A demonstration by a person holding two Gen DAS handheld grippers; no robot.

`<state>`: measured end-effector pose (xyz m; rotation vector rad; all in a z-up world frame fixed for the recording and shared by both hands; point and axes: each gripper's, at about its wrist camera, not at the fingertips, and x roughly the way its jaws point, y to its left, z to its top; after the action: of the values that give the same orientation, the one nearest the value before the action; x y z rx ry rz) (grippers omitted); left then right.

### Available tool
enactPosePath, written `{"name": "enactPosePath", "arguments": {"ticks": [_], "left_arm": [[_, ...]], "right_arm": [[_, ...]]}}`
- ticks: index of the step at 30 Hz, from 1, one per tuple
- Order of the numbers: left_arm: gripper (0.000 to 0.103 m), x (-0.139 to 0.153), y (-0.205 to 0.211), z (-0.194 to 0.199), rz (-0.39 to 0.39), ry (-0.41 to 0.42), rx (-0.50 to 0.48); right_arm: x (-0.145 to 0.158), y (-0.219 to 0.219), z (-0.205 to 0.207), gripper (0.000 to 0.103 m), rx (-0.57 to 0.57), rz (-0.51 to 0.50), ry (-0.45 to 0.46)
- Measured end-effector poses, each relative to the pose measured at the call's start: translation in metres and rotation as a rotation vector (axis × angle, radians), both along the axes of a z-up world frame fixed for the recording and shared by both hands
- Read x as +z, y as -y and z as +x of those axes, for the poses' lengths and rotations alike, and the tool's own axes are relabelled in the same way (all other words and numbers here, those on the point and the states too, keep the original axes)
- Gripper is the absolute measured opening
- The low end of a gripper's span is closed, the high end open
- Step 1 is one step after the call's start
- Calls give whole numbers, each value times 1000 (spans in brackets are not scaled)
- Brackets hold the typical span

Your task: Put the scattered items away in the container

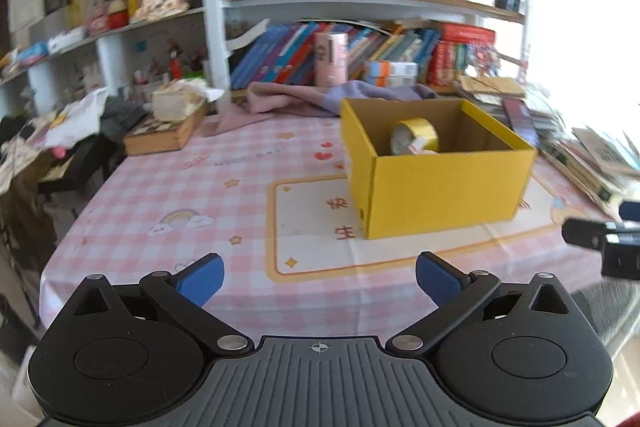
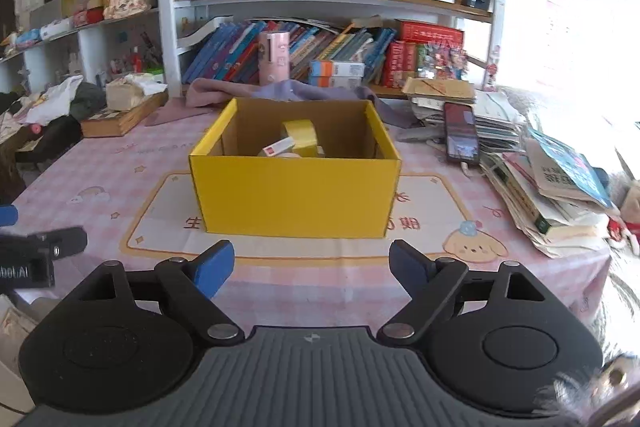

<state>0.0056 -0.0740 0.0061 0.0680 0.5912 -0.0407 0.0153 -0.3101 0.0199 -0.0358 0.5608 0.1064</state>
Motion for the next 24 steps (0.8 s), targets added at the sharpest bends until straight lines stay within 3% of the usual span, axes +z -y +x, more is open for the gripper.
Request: {"name": "enactPosePath", "arguments": {"ticks": [6, 24], "left_arm": [[103, -3, 8, -6, 19, -3, -65], [103, -3, 0, -11, -1, -5, -6]], "right_arm": [[1, -2, -5, 84, -7, -4, -13], [-2, -9, -6, 85, 69, -7, -36]]}}
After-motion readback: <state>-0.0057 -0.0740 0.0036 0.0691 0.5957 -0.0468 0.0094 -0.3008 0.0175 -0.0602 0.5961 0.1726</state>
